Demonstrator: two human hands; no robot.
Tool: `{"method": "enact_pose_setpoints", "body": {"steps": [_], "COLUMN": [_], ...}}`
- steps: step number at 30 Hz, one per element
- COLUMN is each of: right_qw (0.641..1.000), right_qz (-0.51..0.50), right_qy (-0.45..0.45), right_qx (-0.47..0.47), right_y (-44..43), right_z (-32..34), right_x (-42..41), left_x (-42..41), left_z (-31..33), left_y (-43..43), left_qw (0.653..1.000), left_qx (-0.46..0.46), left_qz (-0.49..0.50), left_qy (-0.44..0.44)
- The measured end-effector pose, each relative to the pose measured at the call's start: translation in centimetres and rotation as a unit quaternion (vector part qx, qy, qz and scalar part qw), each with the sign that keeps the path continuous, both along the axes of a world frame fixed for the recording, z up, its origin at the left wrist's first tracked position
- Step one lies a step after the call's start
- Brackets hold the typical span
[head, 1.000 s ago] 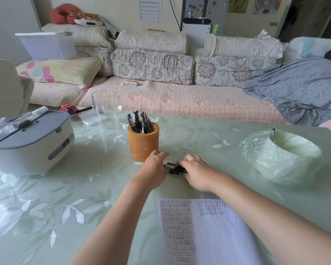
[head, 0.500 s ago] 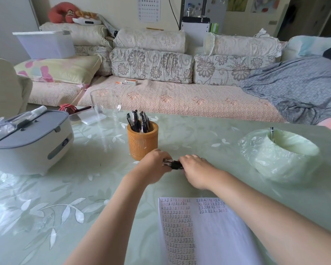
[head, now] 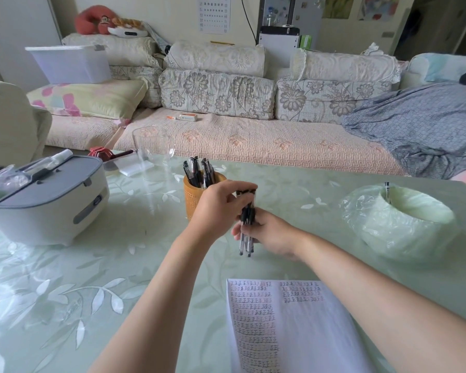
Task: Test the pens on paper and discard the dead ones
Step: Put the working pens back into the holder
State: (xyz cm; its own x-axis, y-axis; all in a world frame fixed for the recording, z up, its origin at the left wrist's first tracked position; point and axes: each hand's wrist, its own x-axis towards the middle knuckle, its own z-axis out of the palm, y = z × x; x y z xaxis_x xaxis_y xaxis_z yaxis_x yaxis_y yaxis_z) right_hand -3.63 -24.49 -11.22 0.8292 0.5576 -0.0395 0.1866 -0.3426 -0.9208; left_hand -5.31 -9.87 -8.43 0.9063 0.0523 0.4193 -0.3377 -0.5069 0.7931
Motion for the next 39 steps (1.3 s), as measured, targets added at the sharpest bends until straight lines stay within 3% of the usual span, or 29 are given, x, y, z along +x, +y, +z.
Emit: {"method": "enact_pose_setpoints", "body": {"steps": [9, 13, 19, 23, 28, 39], "right_qw": [0.998, 0.998, 0.986, 0.964, 0.938, 0.956], "right_qz": [-0.015, -0.028, -0.101, -0.163, -0.224, -0.236], "right_qy": [0.014, 0.018, -0.001, -0.069, -0.128, -0.160], "right_qx": [0.056, 0.055, 0.129, 0.198, 0.231, 0.073], "right_y": [0.9, 1.3, 2.2, 4.3, 7.8, 10.9], "right_z": [-0.1, -0.2, 1.5, 4.2, 7.5, 4.5], "right_x": [-0.4, -0.4, 0.8, 2.9, 6.3, 7.8], "left_x": [-0.2, -0.1, 1.0, 1.4, 0.6, 2.3], "left_z": [0.1, 0.2, 0.3, -0.8, -1.1, -2.8], "left_y": [0.8, 1.4, 4.1, 5.6, 5.6, 6.4], "left_qw": [0.998, 1.000, 0.982, 0.971, 0.981, 0.984], "left_qx": [0.052, 0.022, -0.016, -0.017, -0.015, -0.007], "left_qz": [-0.003, -0.002, 0.176, 0.240, 0.184, 0.162], "left_qy": [0.026, 0.016, -0.065, -0.013, 0.053, 0.068]}}
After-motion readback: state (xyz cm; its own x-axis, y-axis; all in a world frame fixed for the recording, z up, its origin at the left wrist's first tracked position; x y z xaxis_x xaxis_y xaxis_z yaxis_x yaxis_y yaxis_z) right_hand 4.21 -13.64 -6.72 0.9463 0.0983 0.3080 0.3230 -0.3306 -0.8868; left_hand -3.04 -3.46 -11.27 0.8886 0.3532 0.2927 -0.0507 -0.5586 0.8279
